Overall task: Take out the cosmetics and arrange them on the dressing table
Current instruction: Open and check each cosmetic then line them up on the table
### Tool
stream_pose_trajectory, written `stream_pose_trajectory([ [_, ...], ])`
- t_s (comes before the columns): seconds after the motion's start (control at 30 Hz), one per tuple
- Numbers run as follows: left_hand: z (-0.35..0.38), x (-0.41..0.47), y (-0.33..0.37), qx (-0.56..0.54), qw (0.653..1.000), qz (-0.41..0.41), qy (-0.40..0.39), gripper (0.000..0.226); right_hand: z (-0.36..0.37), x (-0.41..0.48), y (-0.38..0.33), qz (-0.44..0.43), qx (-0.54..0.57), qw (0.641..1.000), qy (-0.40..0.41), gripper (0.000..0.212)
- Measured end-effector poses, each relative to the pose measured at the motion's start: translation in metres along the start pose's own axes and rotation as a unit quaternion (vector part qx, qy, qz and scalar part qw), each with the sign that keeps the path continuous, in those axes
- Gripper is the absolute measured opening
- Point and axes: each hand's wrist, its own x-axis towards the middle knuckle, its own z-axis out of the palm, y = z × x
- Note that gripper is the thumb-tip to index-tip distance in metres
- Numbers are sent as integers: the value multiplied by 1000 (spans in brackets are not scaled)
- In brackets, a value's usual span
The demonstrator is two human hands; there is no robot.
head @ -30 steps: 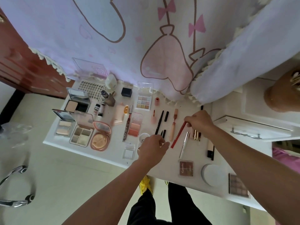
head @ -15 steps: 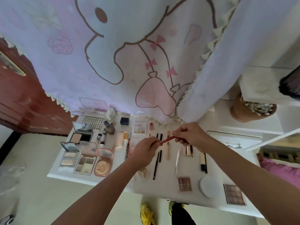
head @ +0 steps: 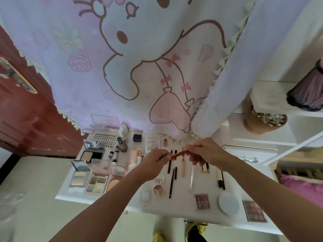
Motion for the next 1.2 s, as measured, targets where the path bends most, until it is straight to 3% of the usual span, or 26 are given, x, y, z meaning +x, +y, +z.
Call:
stream_pose_trajectory([
  [0.27, -9, -6, 3, -21, 1000, 13, -20, 25, 6, -8, -3, -58, -10, 998, 2, 7],
  [0.53, -14, -3, 5, 7, 1000, 16, -20, 26, 3, -9, -8, -11, -54, 998, -40, 31],
  [0.9, -18, 1, 8, -104, 992, -41, -63, 26, -4, -8, 1, -86, -21, 996, -27, 10],
  [1.03, -32, -2, -10, -165, 981, -86, -57, 29, -32, -7, 4, -110, -9, 993, 29, 15],
  [1.2, -38, -1, -20, -166, 980, -95, -51, 26, -48, -3, 5, -89, -20, 995, 33, 14],
])
